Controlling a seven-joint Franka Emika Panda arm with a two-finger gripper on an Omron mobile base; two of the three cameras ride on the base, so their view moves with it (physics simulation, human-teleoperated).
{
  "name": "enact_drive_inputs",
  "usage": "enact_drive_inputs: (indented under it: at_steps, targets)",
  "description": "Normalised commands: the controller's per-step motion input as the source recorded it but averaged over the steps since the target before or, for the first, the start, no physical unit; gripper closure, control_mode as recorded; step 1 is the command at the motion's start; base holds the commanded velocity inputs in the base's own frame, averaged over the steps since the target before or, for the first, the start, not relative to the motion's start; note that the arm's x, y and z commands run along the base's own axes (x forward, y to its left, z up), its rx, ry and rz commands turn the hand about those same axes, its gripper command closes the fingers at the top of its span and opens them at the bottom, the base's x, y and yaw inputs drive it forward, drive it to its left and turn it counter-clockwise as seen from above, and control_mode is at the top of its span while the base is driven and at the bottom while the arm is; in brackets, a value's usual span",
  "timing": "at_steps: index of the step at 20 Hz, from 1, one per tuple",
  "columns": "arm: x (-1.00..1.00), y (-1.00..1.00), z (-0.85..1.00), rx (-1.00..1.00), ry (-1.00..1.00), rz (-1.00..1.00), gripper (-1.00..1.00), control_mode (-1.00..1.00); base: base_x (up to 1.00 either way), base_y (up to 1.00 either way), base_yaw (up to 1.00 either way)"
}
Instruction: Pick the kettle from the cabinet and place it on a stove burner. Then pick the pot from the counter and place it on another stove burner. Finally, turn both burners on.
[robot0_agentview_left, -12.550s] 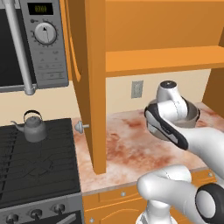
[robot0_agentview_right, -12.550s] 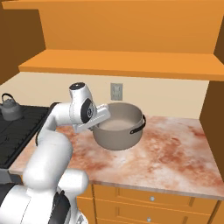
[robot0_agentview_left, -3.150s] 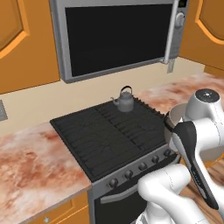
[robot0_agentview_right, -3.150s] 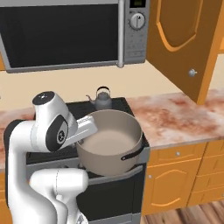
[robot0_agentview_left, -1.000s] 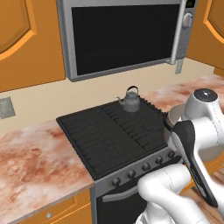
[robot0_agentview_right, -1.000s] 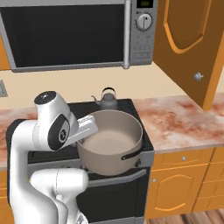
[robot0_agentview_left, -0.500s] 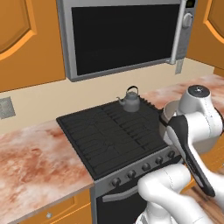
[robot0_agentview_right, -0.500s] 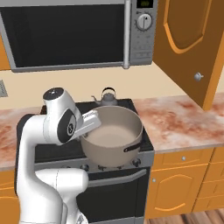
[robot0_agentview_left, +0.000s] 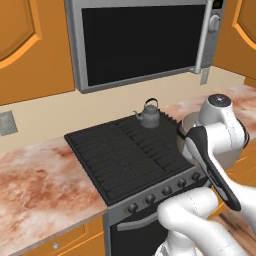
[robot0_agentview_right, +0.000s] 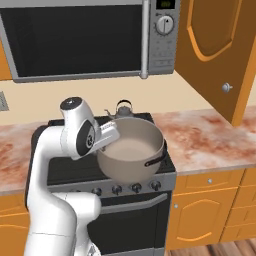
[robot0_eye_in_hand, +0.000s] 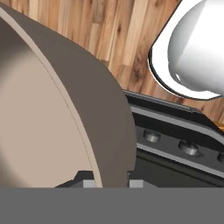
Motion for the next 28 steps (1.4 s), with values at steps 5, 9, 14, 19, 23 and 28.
enact_drive_inputs:
  at_steps: [5, 9, 14, 19, 23, 28]
  targets:
    - [0.42, -0.01, -0.3, -0.05, -0.03, 0.0, 1.0, -1.0, 0.0, 0.0, 0.0]
    - [0.45, -0.01, -0.31, -0.03, -0.03, 0.0, 1.0, -1.0, 0.0, 0.0, 0.0]
    - [0.48, -0.06, -0.11, 0.0, 0.0, 0.03, 1.0, -1.0, 0.0, 0.0, 0.0]
    - [0.56, -0.07, -0.05, 0.0, 0.0, 0.06, 1.0, -1.0, 0.0, 0.0, 0.0]
    - [0.54, -0.04, -0.05, 0.0, 0.0, 0.06, 1.0, -1.0, 0.0, 0.0, 0.0]
    - [0.44, 0.0, -0.07, 0.0, 0.01, 0.04, 1.0, -1.0, 0.0, 0.0, 0.0]
